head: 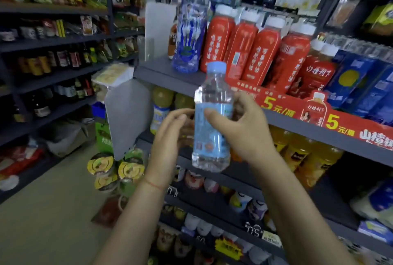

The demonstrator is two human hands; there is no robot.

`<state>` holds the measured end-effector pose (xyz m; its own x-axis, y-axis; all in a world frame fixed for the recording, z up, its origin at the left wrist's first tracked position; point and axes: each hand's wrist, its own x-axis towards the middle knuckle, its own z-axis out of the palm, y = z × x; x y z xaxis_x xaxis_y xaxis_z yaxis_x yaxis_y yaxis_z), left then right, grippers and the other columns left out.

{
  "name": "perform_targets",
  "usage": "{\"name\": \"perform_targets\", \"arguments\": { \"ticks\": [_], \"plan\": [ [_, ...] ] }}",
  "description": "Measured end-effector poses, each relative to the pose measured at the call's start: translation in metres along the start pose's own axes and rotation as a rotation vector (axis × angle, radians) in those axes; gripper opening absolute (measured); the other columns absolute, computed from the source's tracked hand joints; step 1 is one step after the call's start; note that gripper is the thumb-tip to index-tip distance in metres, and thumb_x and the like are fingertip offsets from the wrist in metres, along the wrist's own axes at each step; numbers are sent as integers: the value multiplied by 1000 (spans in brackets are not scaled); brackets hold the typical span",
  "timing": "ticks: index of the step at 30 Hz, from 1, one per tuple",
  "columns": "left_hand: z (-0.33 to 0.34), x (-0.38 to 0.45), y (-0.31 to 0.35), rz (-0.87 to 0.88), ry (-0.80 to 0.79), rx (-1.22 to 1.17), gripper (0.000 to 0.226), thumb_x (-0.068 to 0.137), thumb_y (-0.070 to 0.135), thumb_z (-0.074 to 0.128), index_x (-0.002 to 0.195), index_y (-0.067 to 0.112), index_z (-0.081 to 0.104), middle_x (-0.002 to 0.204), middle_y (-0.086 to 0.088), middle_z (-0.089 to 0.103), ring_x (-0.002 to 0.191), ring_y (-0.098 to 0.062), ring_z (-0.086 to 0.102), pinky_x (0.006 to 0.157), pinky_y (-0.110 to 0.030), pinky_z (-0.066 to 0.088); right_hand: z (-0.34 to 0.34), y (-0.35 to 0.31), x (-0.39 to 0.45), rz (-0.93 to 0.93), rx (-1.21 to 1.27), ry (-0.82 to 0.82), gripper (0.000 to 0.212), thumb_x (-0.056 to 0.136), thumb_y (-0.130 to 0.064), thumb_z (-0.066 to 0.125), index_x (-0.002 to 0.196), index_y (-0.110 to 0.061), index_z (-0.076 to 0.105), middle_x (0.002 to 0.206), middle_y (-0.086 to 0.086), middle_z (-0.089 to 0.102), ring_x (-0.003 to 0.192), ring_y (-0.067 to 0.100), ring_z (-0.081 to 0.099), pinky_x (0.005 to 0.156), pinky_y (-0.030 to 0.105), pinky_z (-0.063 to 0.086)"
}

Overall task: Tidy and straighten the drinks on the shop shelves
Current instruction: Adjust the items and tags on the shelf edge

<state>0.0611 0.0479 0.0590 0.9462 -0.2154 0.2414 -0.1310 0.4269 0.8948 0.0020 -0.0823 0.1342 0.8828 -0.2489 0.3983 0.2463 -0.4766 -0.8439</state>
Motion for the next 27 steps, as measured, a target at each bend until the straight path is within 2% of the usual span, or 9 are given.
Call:
{"name": "perform_targets", "arguments": {
  "ticks": [2,5,9,11,13,17,21,25,27],
  "plan": [
    [-1,-20,-35,-193,-55,-61,47,92,45,45,121,15,65,118,-16,69,110,-35,64,95,-60,49,6,32,-22,94,-56,-62,28,79,-32,79,94,-21,59,84,-3,69,76,13,69,62,37,57],
    [10,-52,-78,-432,-54,-152,53,89,56,52,122,17,67,121,-17,68,112,-35,64,100,-58,47,6,73,-53,228,-89,-72,31,77,-35,81,93,-20,59,81,-3,68,73,9,67,62,35,57],
    [44,-88,-117,-571,-30,-30,77,69,71,69,123,17,64,111,-15,71,98,-32,70,86,-49,56,-28,112,-99,336,-41,63,30,95,-40,61,87,-12,62,68,13,53,57,20,50,55,41,43],
    [69,-111,-129,-636,-47,-39,76,66,64,68,122,14,64,97,-9,73,81,-24,71,74,-39,58,-62,127,-128,416,21,106,28,101,-36,50,88,-14,64,68,13,52,55,22,48,52,41,39],
    [103,-139,-139,-684,-96,-61,74,65,62,65,120,12,64,92,-7,72,76,-23,70,72,-38,57,-101,138,-163,465,34,137,25,102,-31,49,88,-20,65,68,11,55,55,19,48,52,33,37],
    [215,-209,-151,-703,-226,-161,50,79,51,57,106,10,68,85,-8,71,67,-19,68,60,-29,57,-197,155,-250,481,76,242,20,100,-23,52,86,-25,66,68,-13,63,64,8,57,62,27,44],
    [352,-297,-162,-708,-330,-159,57,72,52,62,109,10,66,102,-16,69,81,-26,68,70,-35,58,-323,161,-352,431,112,374,13,99,-28,56,103,-20,66,94,-7,69,86,8,63,77,27,52],
    [478,-390,-166,-705,-462,-176,49,72,52,57,96,10,69,89,-10,73,72,-21,69,62,-31,59,-445,149,-448,477,189,440,24,95,-38,59,115,-25,57,100,-16,68,95,-1,64,89,27,52],
    [535,-428,-167,-727,-554,-196,52,73,52,56,95,8,71,92,-9,73,73,-19,70,62,-30,59,-499,143,-484,512,217,467,29,93,-43,60,115,-25,57,104,-14,70,99,1,67,92,32,54]
  ]
}}
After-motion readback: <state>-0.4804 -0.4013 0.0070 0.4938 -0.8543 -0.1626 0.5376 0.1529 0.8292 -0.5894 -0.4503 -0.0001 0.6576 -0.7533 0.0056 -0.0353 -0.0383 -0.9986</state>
